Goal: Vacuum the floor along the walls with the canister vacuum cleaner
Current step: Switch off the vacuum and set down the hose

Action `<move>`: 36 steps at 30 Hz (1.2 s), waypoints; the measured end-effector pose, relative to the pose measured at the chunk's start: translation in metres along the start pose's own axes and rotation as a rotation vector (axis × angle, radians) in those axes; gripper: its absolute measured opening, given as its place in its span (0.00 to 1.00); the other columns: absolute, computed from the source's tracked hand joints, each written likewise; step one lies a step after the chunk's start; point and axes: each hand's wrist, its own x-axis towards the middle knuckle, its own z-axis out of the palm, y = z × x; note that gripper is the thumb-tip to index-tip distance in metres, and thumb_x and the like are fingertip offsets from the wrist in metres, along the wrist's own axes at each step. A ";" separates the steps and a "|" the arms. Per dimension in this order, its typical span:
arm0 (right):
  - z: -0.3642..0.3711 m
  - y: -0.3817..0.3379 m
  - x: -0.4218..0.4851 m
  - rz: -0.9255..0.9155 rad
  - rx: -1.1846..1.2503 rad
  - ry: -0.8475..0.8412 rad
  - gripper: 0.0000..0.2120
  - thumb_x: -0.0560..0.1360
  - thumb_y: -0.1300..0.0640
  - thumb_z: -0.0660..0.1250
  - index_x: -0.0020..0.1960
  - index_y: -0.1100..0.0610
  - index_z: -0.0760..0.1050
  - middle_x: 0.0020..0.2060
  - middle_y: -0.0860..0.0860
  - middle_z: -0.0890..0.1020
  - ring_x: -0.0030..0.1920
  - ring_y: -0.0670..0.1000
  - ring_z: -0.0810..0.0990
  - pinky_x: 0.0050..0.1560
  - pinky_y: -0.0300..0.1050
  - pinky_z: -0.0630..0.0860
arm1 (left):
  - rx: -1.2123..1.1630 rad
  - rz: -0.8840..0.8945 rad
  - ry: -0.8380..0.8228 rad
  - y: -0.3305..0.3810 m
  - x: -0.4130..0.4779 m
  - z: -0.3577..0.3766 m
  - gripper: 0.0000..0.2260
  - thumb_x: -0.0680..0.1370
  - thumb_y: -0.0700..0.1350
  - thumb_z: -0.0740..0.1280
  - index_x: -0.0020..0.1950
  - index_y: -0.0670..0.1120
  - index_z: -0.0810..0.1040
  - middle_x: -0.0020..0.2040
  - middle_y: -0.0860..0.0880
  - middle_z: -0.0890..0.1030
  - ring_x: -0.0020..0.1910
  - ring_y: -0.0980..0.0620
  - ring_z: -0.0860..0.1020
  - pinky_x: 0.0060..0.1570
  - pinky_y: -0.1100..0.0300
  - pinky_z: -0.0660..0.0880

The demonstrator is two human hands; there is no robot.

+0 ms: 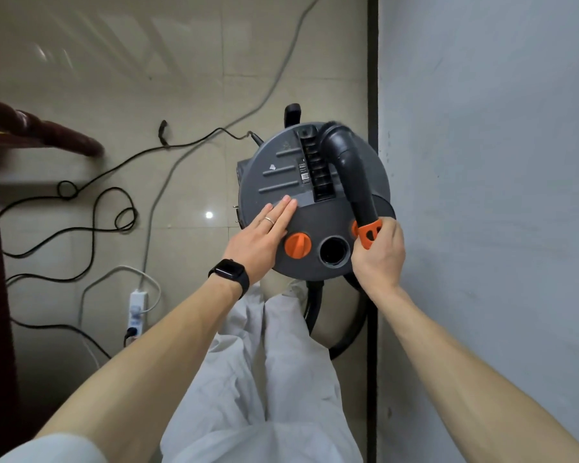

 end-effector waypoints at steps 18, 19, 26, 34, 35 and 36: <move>-0.015 0.002 0.002 0.321 0.320 -0.018 0.12 0.76 0.59 0.73 0.54 0.57 0.72 0.42 0.51 0.78 0.37 0.45 0.75 0.37 0.34 0.69 | -0.242 -0.347 0.120 0.052 -0.004 -0.003 0.04 0.82 0.46 0.60 0.52 0.47 0.66 0.76 0.46 0.64 0.72 0.42 0.67 0.61 0.45 0.72; -0.015 0.005 0.000 0.337 0.327 -0.027 0.11 0.76 0.60 0.72 0.54 0.57 0.72 0.41 0.51 0.78 0.36 0.45 0.75 0.38 0.36 0.70 | -0.224 -0.373 0.125 0.056 -0.005 0.000 0.06 0.82 0.48 0.60 0.50 0.48 0.65 0.76 0.46 0.63 0.72 0.42 0.67 0.61 0.45 0.72; -0.011 0.020 -0.001 0.411 0.400 -0.040 0.11 0.77 0.55 0.74 0.55 0.54 0.73 0.42 0.48 0.78 0.40 0.43 0.76 0.47 0.43 0.74 | -0.015 -0.540 0.078 0.075 -0.002 0.006 0.14 0.81 0.56 0.60 0.47 0.45 0.71 0.79 0.48 0.59 0.74 0.44 0.63 0.59 0.47 0.75; -0.008 0.023 0.005 0.413 0.438 -0.045 0.10 0.78 0.58 0.72 0.53 0.53 0.71 0.39 0.45 0.76 0.39 0.42 0.75 0.47 0.43 0.73 | 0.097 -0.573 0.104 0.085 0.001 0.010 0.16 0.82 0.55 0.57 0.44 0.46 0.76 0.79 0.45 0.60 0.76 0.42 0.61 0.61 0.46 0.74; -0.008 0.025 0.006 0.412 0.443 -0.047 0.10 0.78 0.58 0.72 0.53 0.53 0.71 0.39 0.45 0.76 0.39 0.42 0.75 0.47 0.44 0.72 | 0.092 -0.569 0.103 0.086 0.001 0.009 0.16 0.82 0.54 0.57 0.43 0.47 0.76 0.79 0.45 0.59 0.76 0.42 0.61 0.61 0.47 0.74; -0.008 0.026 0.007 0.411 0.447 -0.050 0.10 0.78 0.57 0.72 0.53 0.53 0.71 0.39 0.45 0.76 0.39 0.42 0.75 0.48 0.44 0.72 | 0.086 -0.569 0.103 0.086 0.002 0.010 0.16 0.82 0.54 0.57 0.43 0.47 0.76 0.79 0.46 0.59 0.76 0.42 0.61 0.61 0.47 0.74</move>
